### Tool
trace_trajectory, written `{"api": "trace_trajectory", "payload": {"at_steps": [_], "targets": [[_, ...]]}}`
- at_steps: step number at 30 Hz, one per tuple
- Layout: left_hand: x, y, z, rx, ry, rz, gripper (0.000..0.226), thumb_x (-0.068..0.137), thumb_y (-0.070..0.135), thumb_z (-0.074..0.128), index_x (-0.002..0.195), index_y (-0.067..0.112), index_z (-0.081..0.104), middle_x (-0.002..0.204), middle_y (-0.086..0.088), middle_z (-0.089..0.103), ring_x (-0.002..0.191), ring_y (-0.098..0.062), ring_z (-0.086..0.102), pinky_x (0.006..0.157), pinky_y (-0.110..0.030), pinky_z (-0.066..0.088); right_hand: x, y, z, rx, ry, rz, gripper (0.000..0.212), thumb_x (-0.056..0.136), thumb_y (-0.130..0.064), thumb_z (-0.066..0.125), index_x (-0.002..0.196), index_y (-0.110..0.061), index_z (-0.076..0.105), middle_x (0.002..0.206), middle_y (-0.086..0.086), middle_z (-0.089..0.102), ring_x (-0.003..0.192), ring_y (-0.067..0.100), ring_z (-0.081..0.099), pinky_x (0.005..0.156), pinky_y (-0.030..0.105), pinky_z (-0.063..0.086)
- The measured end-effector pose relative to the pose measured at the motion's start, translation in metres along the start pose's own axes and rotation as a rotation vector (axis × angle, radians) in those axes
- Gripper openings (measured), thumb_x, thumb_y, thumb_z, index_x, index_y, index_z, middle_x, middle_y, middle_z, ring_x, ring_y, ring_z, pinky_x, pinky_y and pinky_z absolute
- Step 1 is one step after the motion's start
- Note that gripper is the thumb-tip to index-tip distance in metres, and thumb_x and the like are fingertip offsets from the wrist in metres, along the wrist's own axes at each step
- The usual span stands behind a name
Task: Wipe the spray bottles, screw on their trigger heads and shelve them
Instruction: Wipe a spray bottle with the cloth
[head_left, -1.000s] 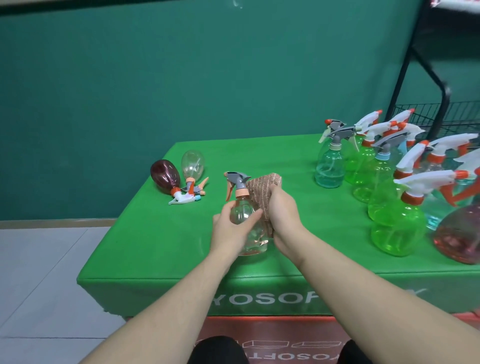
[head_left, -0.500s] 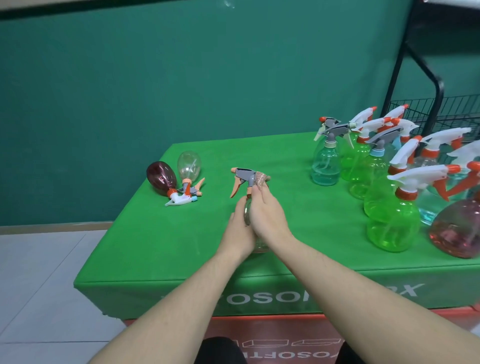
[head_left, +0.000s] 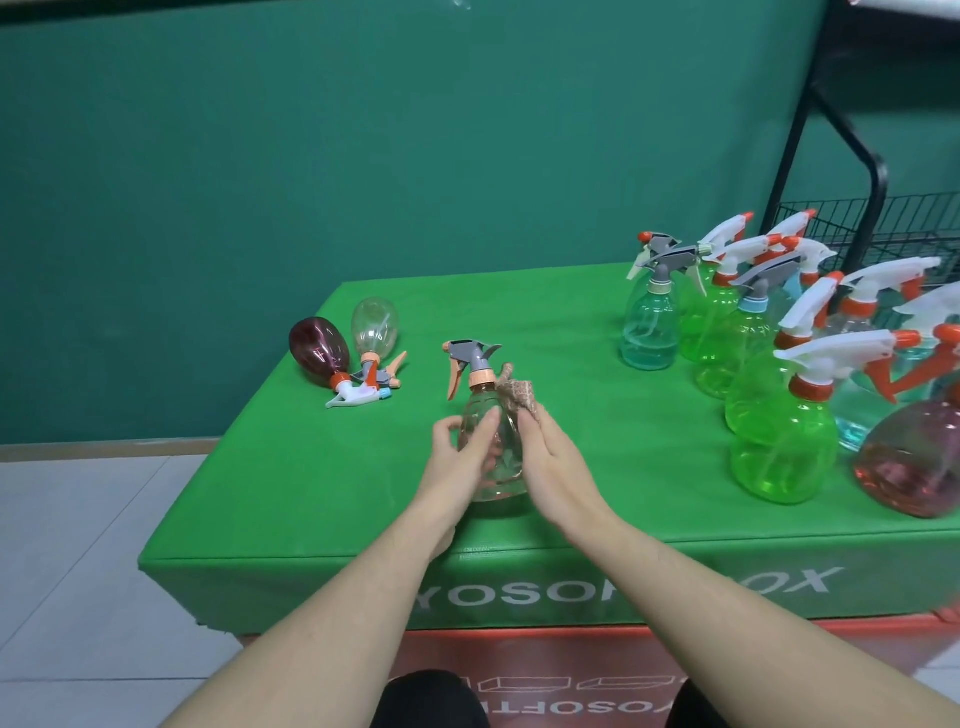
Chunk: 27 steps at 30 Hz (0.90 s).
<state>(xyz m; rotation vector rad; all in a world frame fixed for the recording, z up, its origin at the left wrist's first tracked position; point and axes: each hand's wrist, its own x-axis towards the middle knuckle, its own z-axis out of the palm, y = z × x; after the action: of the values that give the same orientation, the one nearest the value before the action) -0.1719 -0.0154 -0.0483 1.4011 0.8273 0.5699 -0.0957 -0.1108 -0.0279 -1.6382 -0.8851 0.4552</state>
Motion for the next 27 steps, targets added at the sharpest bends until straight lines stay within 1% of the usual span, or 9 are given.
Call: {"api": "trace_trajectory", "payload": {"at_steps": [3, 5, 9, 11, 14, 16, 18, 21, 27], "targets": [[-0.003, -0.002, -0.001, -0.148, 0.044, -0.054, 0.051, 0.092, 0.053, 0.067, 0.124, 0.015, 0.055, 0.098, -0.006, 0.078, 0.086, -0.020, 0.073, 0.077, -0.036, 0.059, 0.001, -0.006, -0.001, 0.052, 0.021, 0.074, 0.029, 0.111, -0.032, 0.029, 0.103, -0.036, 0.057, 0.096, -0.023, 0.061, 0.082, -0.021, 0.054, 0.068, 0.000, 0.035], [-0.005, 0.002, -0.001, -0.224, 0.019, -0.066, 0.058, 0.086, 0.055, 0.069, 0.123, 0.012, 0.057, 0.094, -0.005, 0.077, 0.080, -0.019, 0.073, 0.075, -0.038, 0.059, 0.004, -0.012, -0.001, 0.064, 0.044, 0.095, 0.030, 0.111, -0.035, 0.029, 0.103, -0.035, 0.059, 0.096, -0.022, 0.062, 0.089, -0.010, 0.057, 0.068, 0.002, 0.035], [-0.006, 0.012, -0.002, -0.315, -0.102, -0.131, 0.054, 0.089, 0.060, 0.063, 0.125, 0.019, 0.060, 0.108, -0.010, 0.078, 0.095, -0.029, 0.076, 0.091, -0.056, 0.060, 0.014, -0.021, 0.004, 0.047, 0.067, -0.012, 0.036, 0.110, -0.033, 0.030, 0.129, -0.028, 0.060, 0.122, -0.010, 0.066, 0.115, 0.008, 0.058, 0.094, 0.024, 0.043], [-0.005, 0.012, -0.004, -0.359, -0.135, -0.148, 0.055, 0.090, 0.060, 0.063, 0.128, 0.020, 0.059, 0.116, -0.014, 0.076, 0.105, -0.035, 0.074, 0.092, -0.063, 0.057, 0.019, -0.022, 0.006, -0.026, 0.047, -0.101, 0.043, 0.110, -0.034, 0.031, 0.148, -0.028, 0.049, 0.151, -0.010, 0.050, 0.139, 0.005, 0.042, 0.118, 0.029, 0.030], [-0.003, 0.007, -0.007, -0.379, -0.161, -0.152, 0.066, 0.086, 0.064, 0.063, 0.135, 0.019, 0.061, 0.123, -0.016, 0.073, 0.110, -0.036, 0.072, 0.094, -0.061, 0.057, 0.027, -0.016, 0.009, -0.199, -0.029, -0.160, 0.044, 0.108, -0.034, 0.035, 0.151, -0.032, 0.044, 0.166, -0.010, 0.023, 0.151, 0.006, 0.019, 0.125, 0.028, 0.010], [-0.001, 0.004, -0.010, -0.393, -0.164, -0.144, 0.060, 0.092, 0.064, 0.058, 0.130, 0.017, 0.066, 0.117, -0.013, 0.075, 0.100, -0.031, 0.075, 0.091, -0.056, 0.059, 0.027, -0.010, 0.010, -0.246, -0.074, -0.149, 0.041, 0.107, -0.033, 0.039, 0.147, -0.034, 0.050, 0.167, -0.009, 0.018, 0.152, 0.006, 0.017, 0.119, 0.019, 0.011], [-0.001, 0.002, -0.012, -0.400, -0.161, -0.136, 0.050, 0.103, 0.054, 0.047, 0.116, 0.013, 0.071, 0.101, -0.011, 0.075, 0.082, -0.024, 0.073, 0.081, -0.049, 0.061, 0.024, -0.004, 0.010, -0.253, -0.090, -0.160, 0.040, 0.106, -0.033, 0.042, 0.145, -0.039, 0.051, 0.167, -0.011, 0.018, 0.150, 0.004, 0.020, 0.113, 0.016, 0.014], [-0.002, -0.003, -0.013, -0.440, -0.160, -0.128, 0.045, 0.106, 0.044, 0.039, 0.108, 0.014, 0.072, 0.094, -0.010, 0.074, 0.078, -0.022, 0.070, 0.076, -0.044, 0.059, 0.021, 0.002, 0.014, -0.248, -0.059, -0.183, 0.041, 0.102, -0.033, 0.047, 0.143, -0.040, 0.051, 0.166, -0.011, 0.020, 0.150, 0.002, 0.021, 0.118, 0.022, 0.018], [-0.001, -0.010, -0.012, -0.491, -0.162, -0.101, 0.045, 0.105, 0.048, 0.045, 0.127, 0.016, 0.068, 0.111, -0.011, 0.075, 0.086, -0.022, 0.074, 0.073, -0.042, 0.062, 0.012, 0.005, 0.021, -0.322, 0.006, -0.277, 0.054, 0.095, -0.032, 0.044, 0.149, -0.029, 0.045, 0.163, -0.007, 0.030, 0.152, 0.009, 0.020, 0.126, 0.035, 0.015]]}}
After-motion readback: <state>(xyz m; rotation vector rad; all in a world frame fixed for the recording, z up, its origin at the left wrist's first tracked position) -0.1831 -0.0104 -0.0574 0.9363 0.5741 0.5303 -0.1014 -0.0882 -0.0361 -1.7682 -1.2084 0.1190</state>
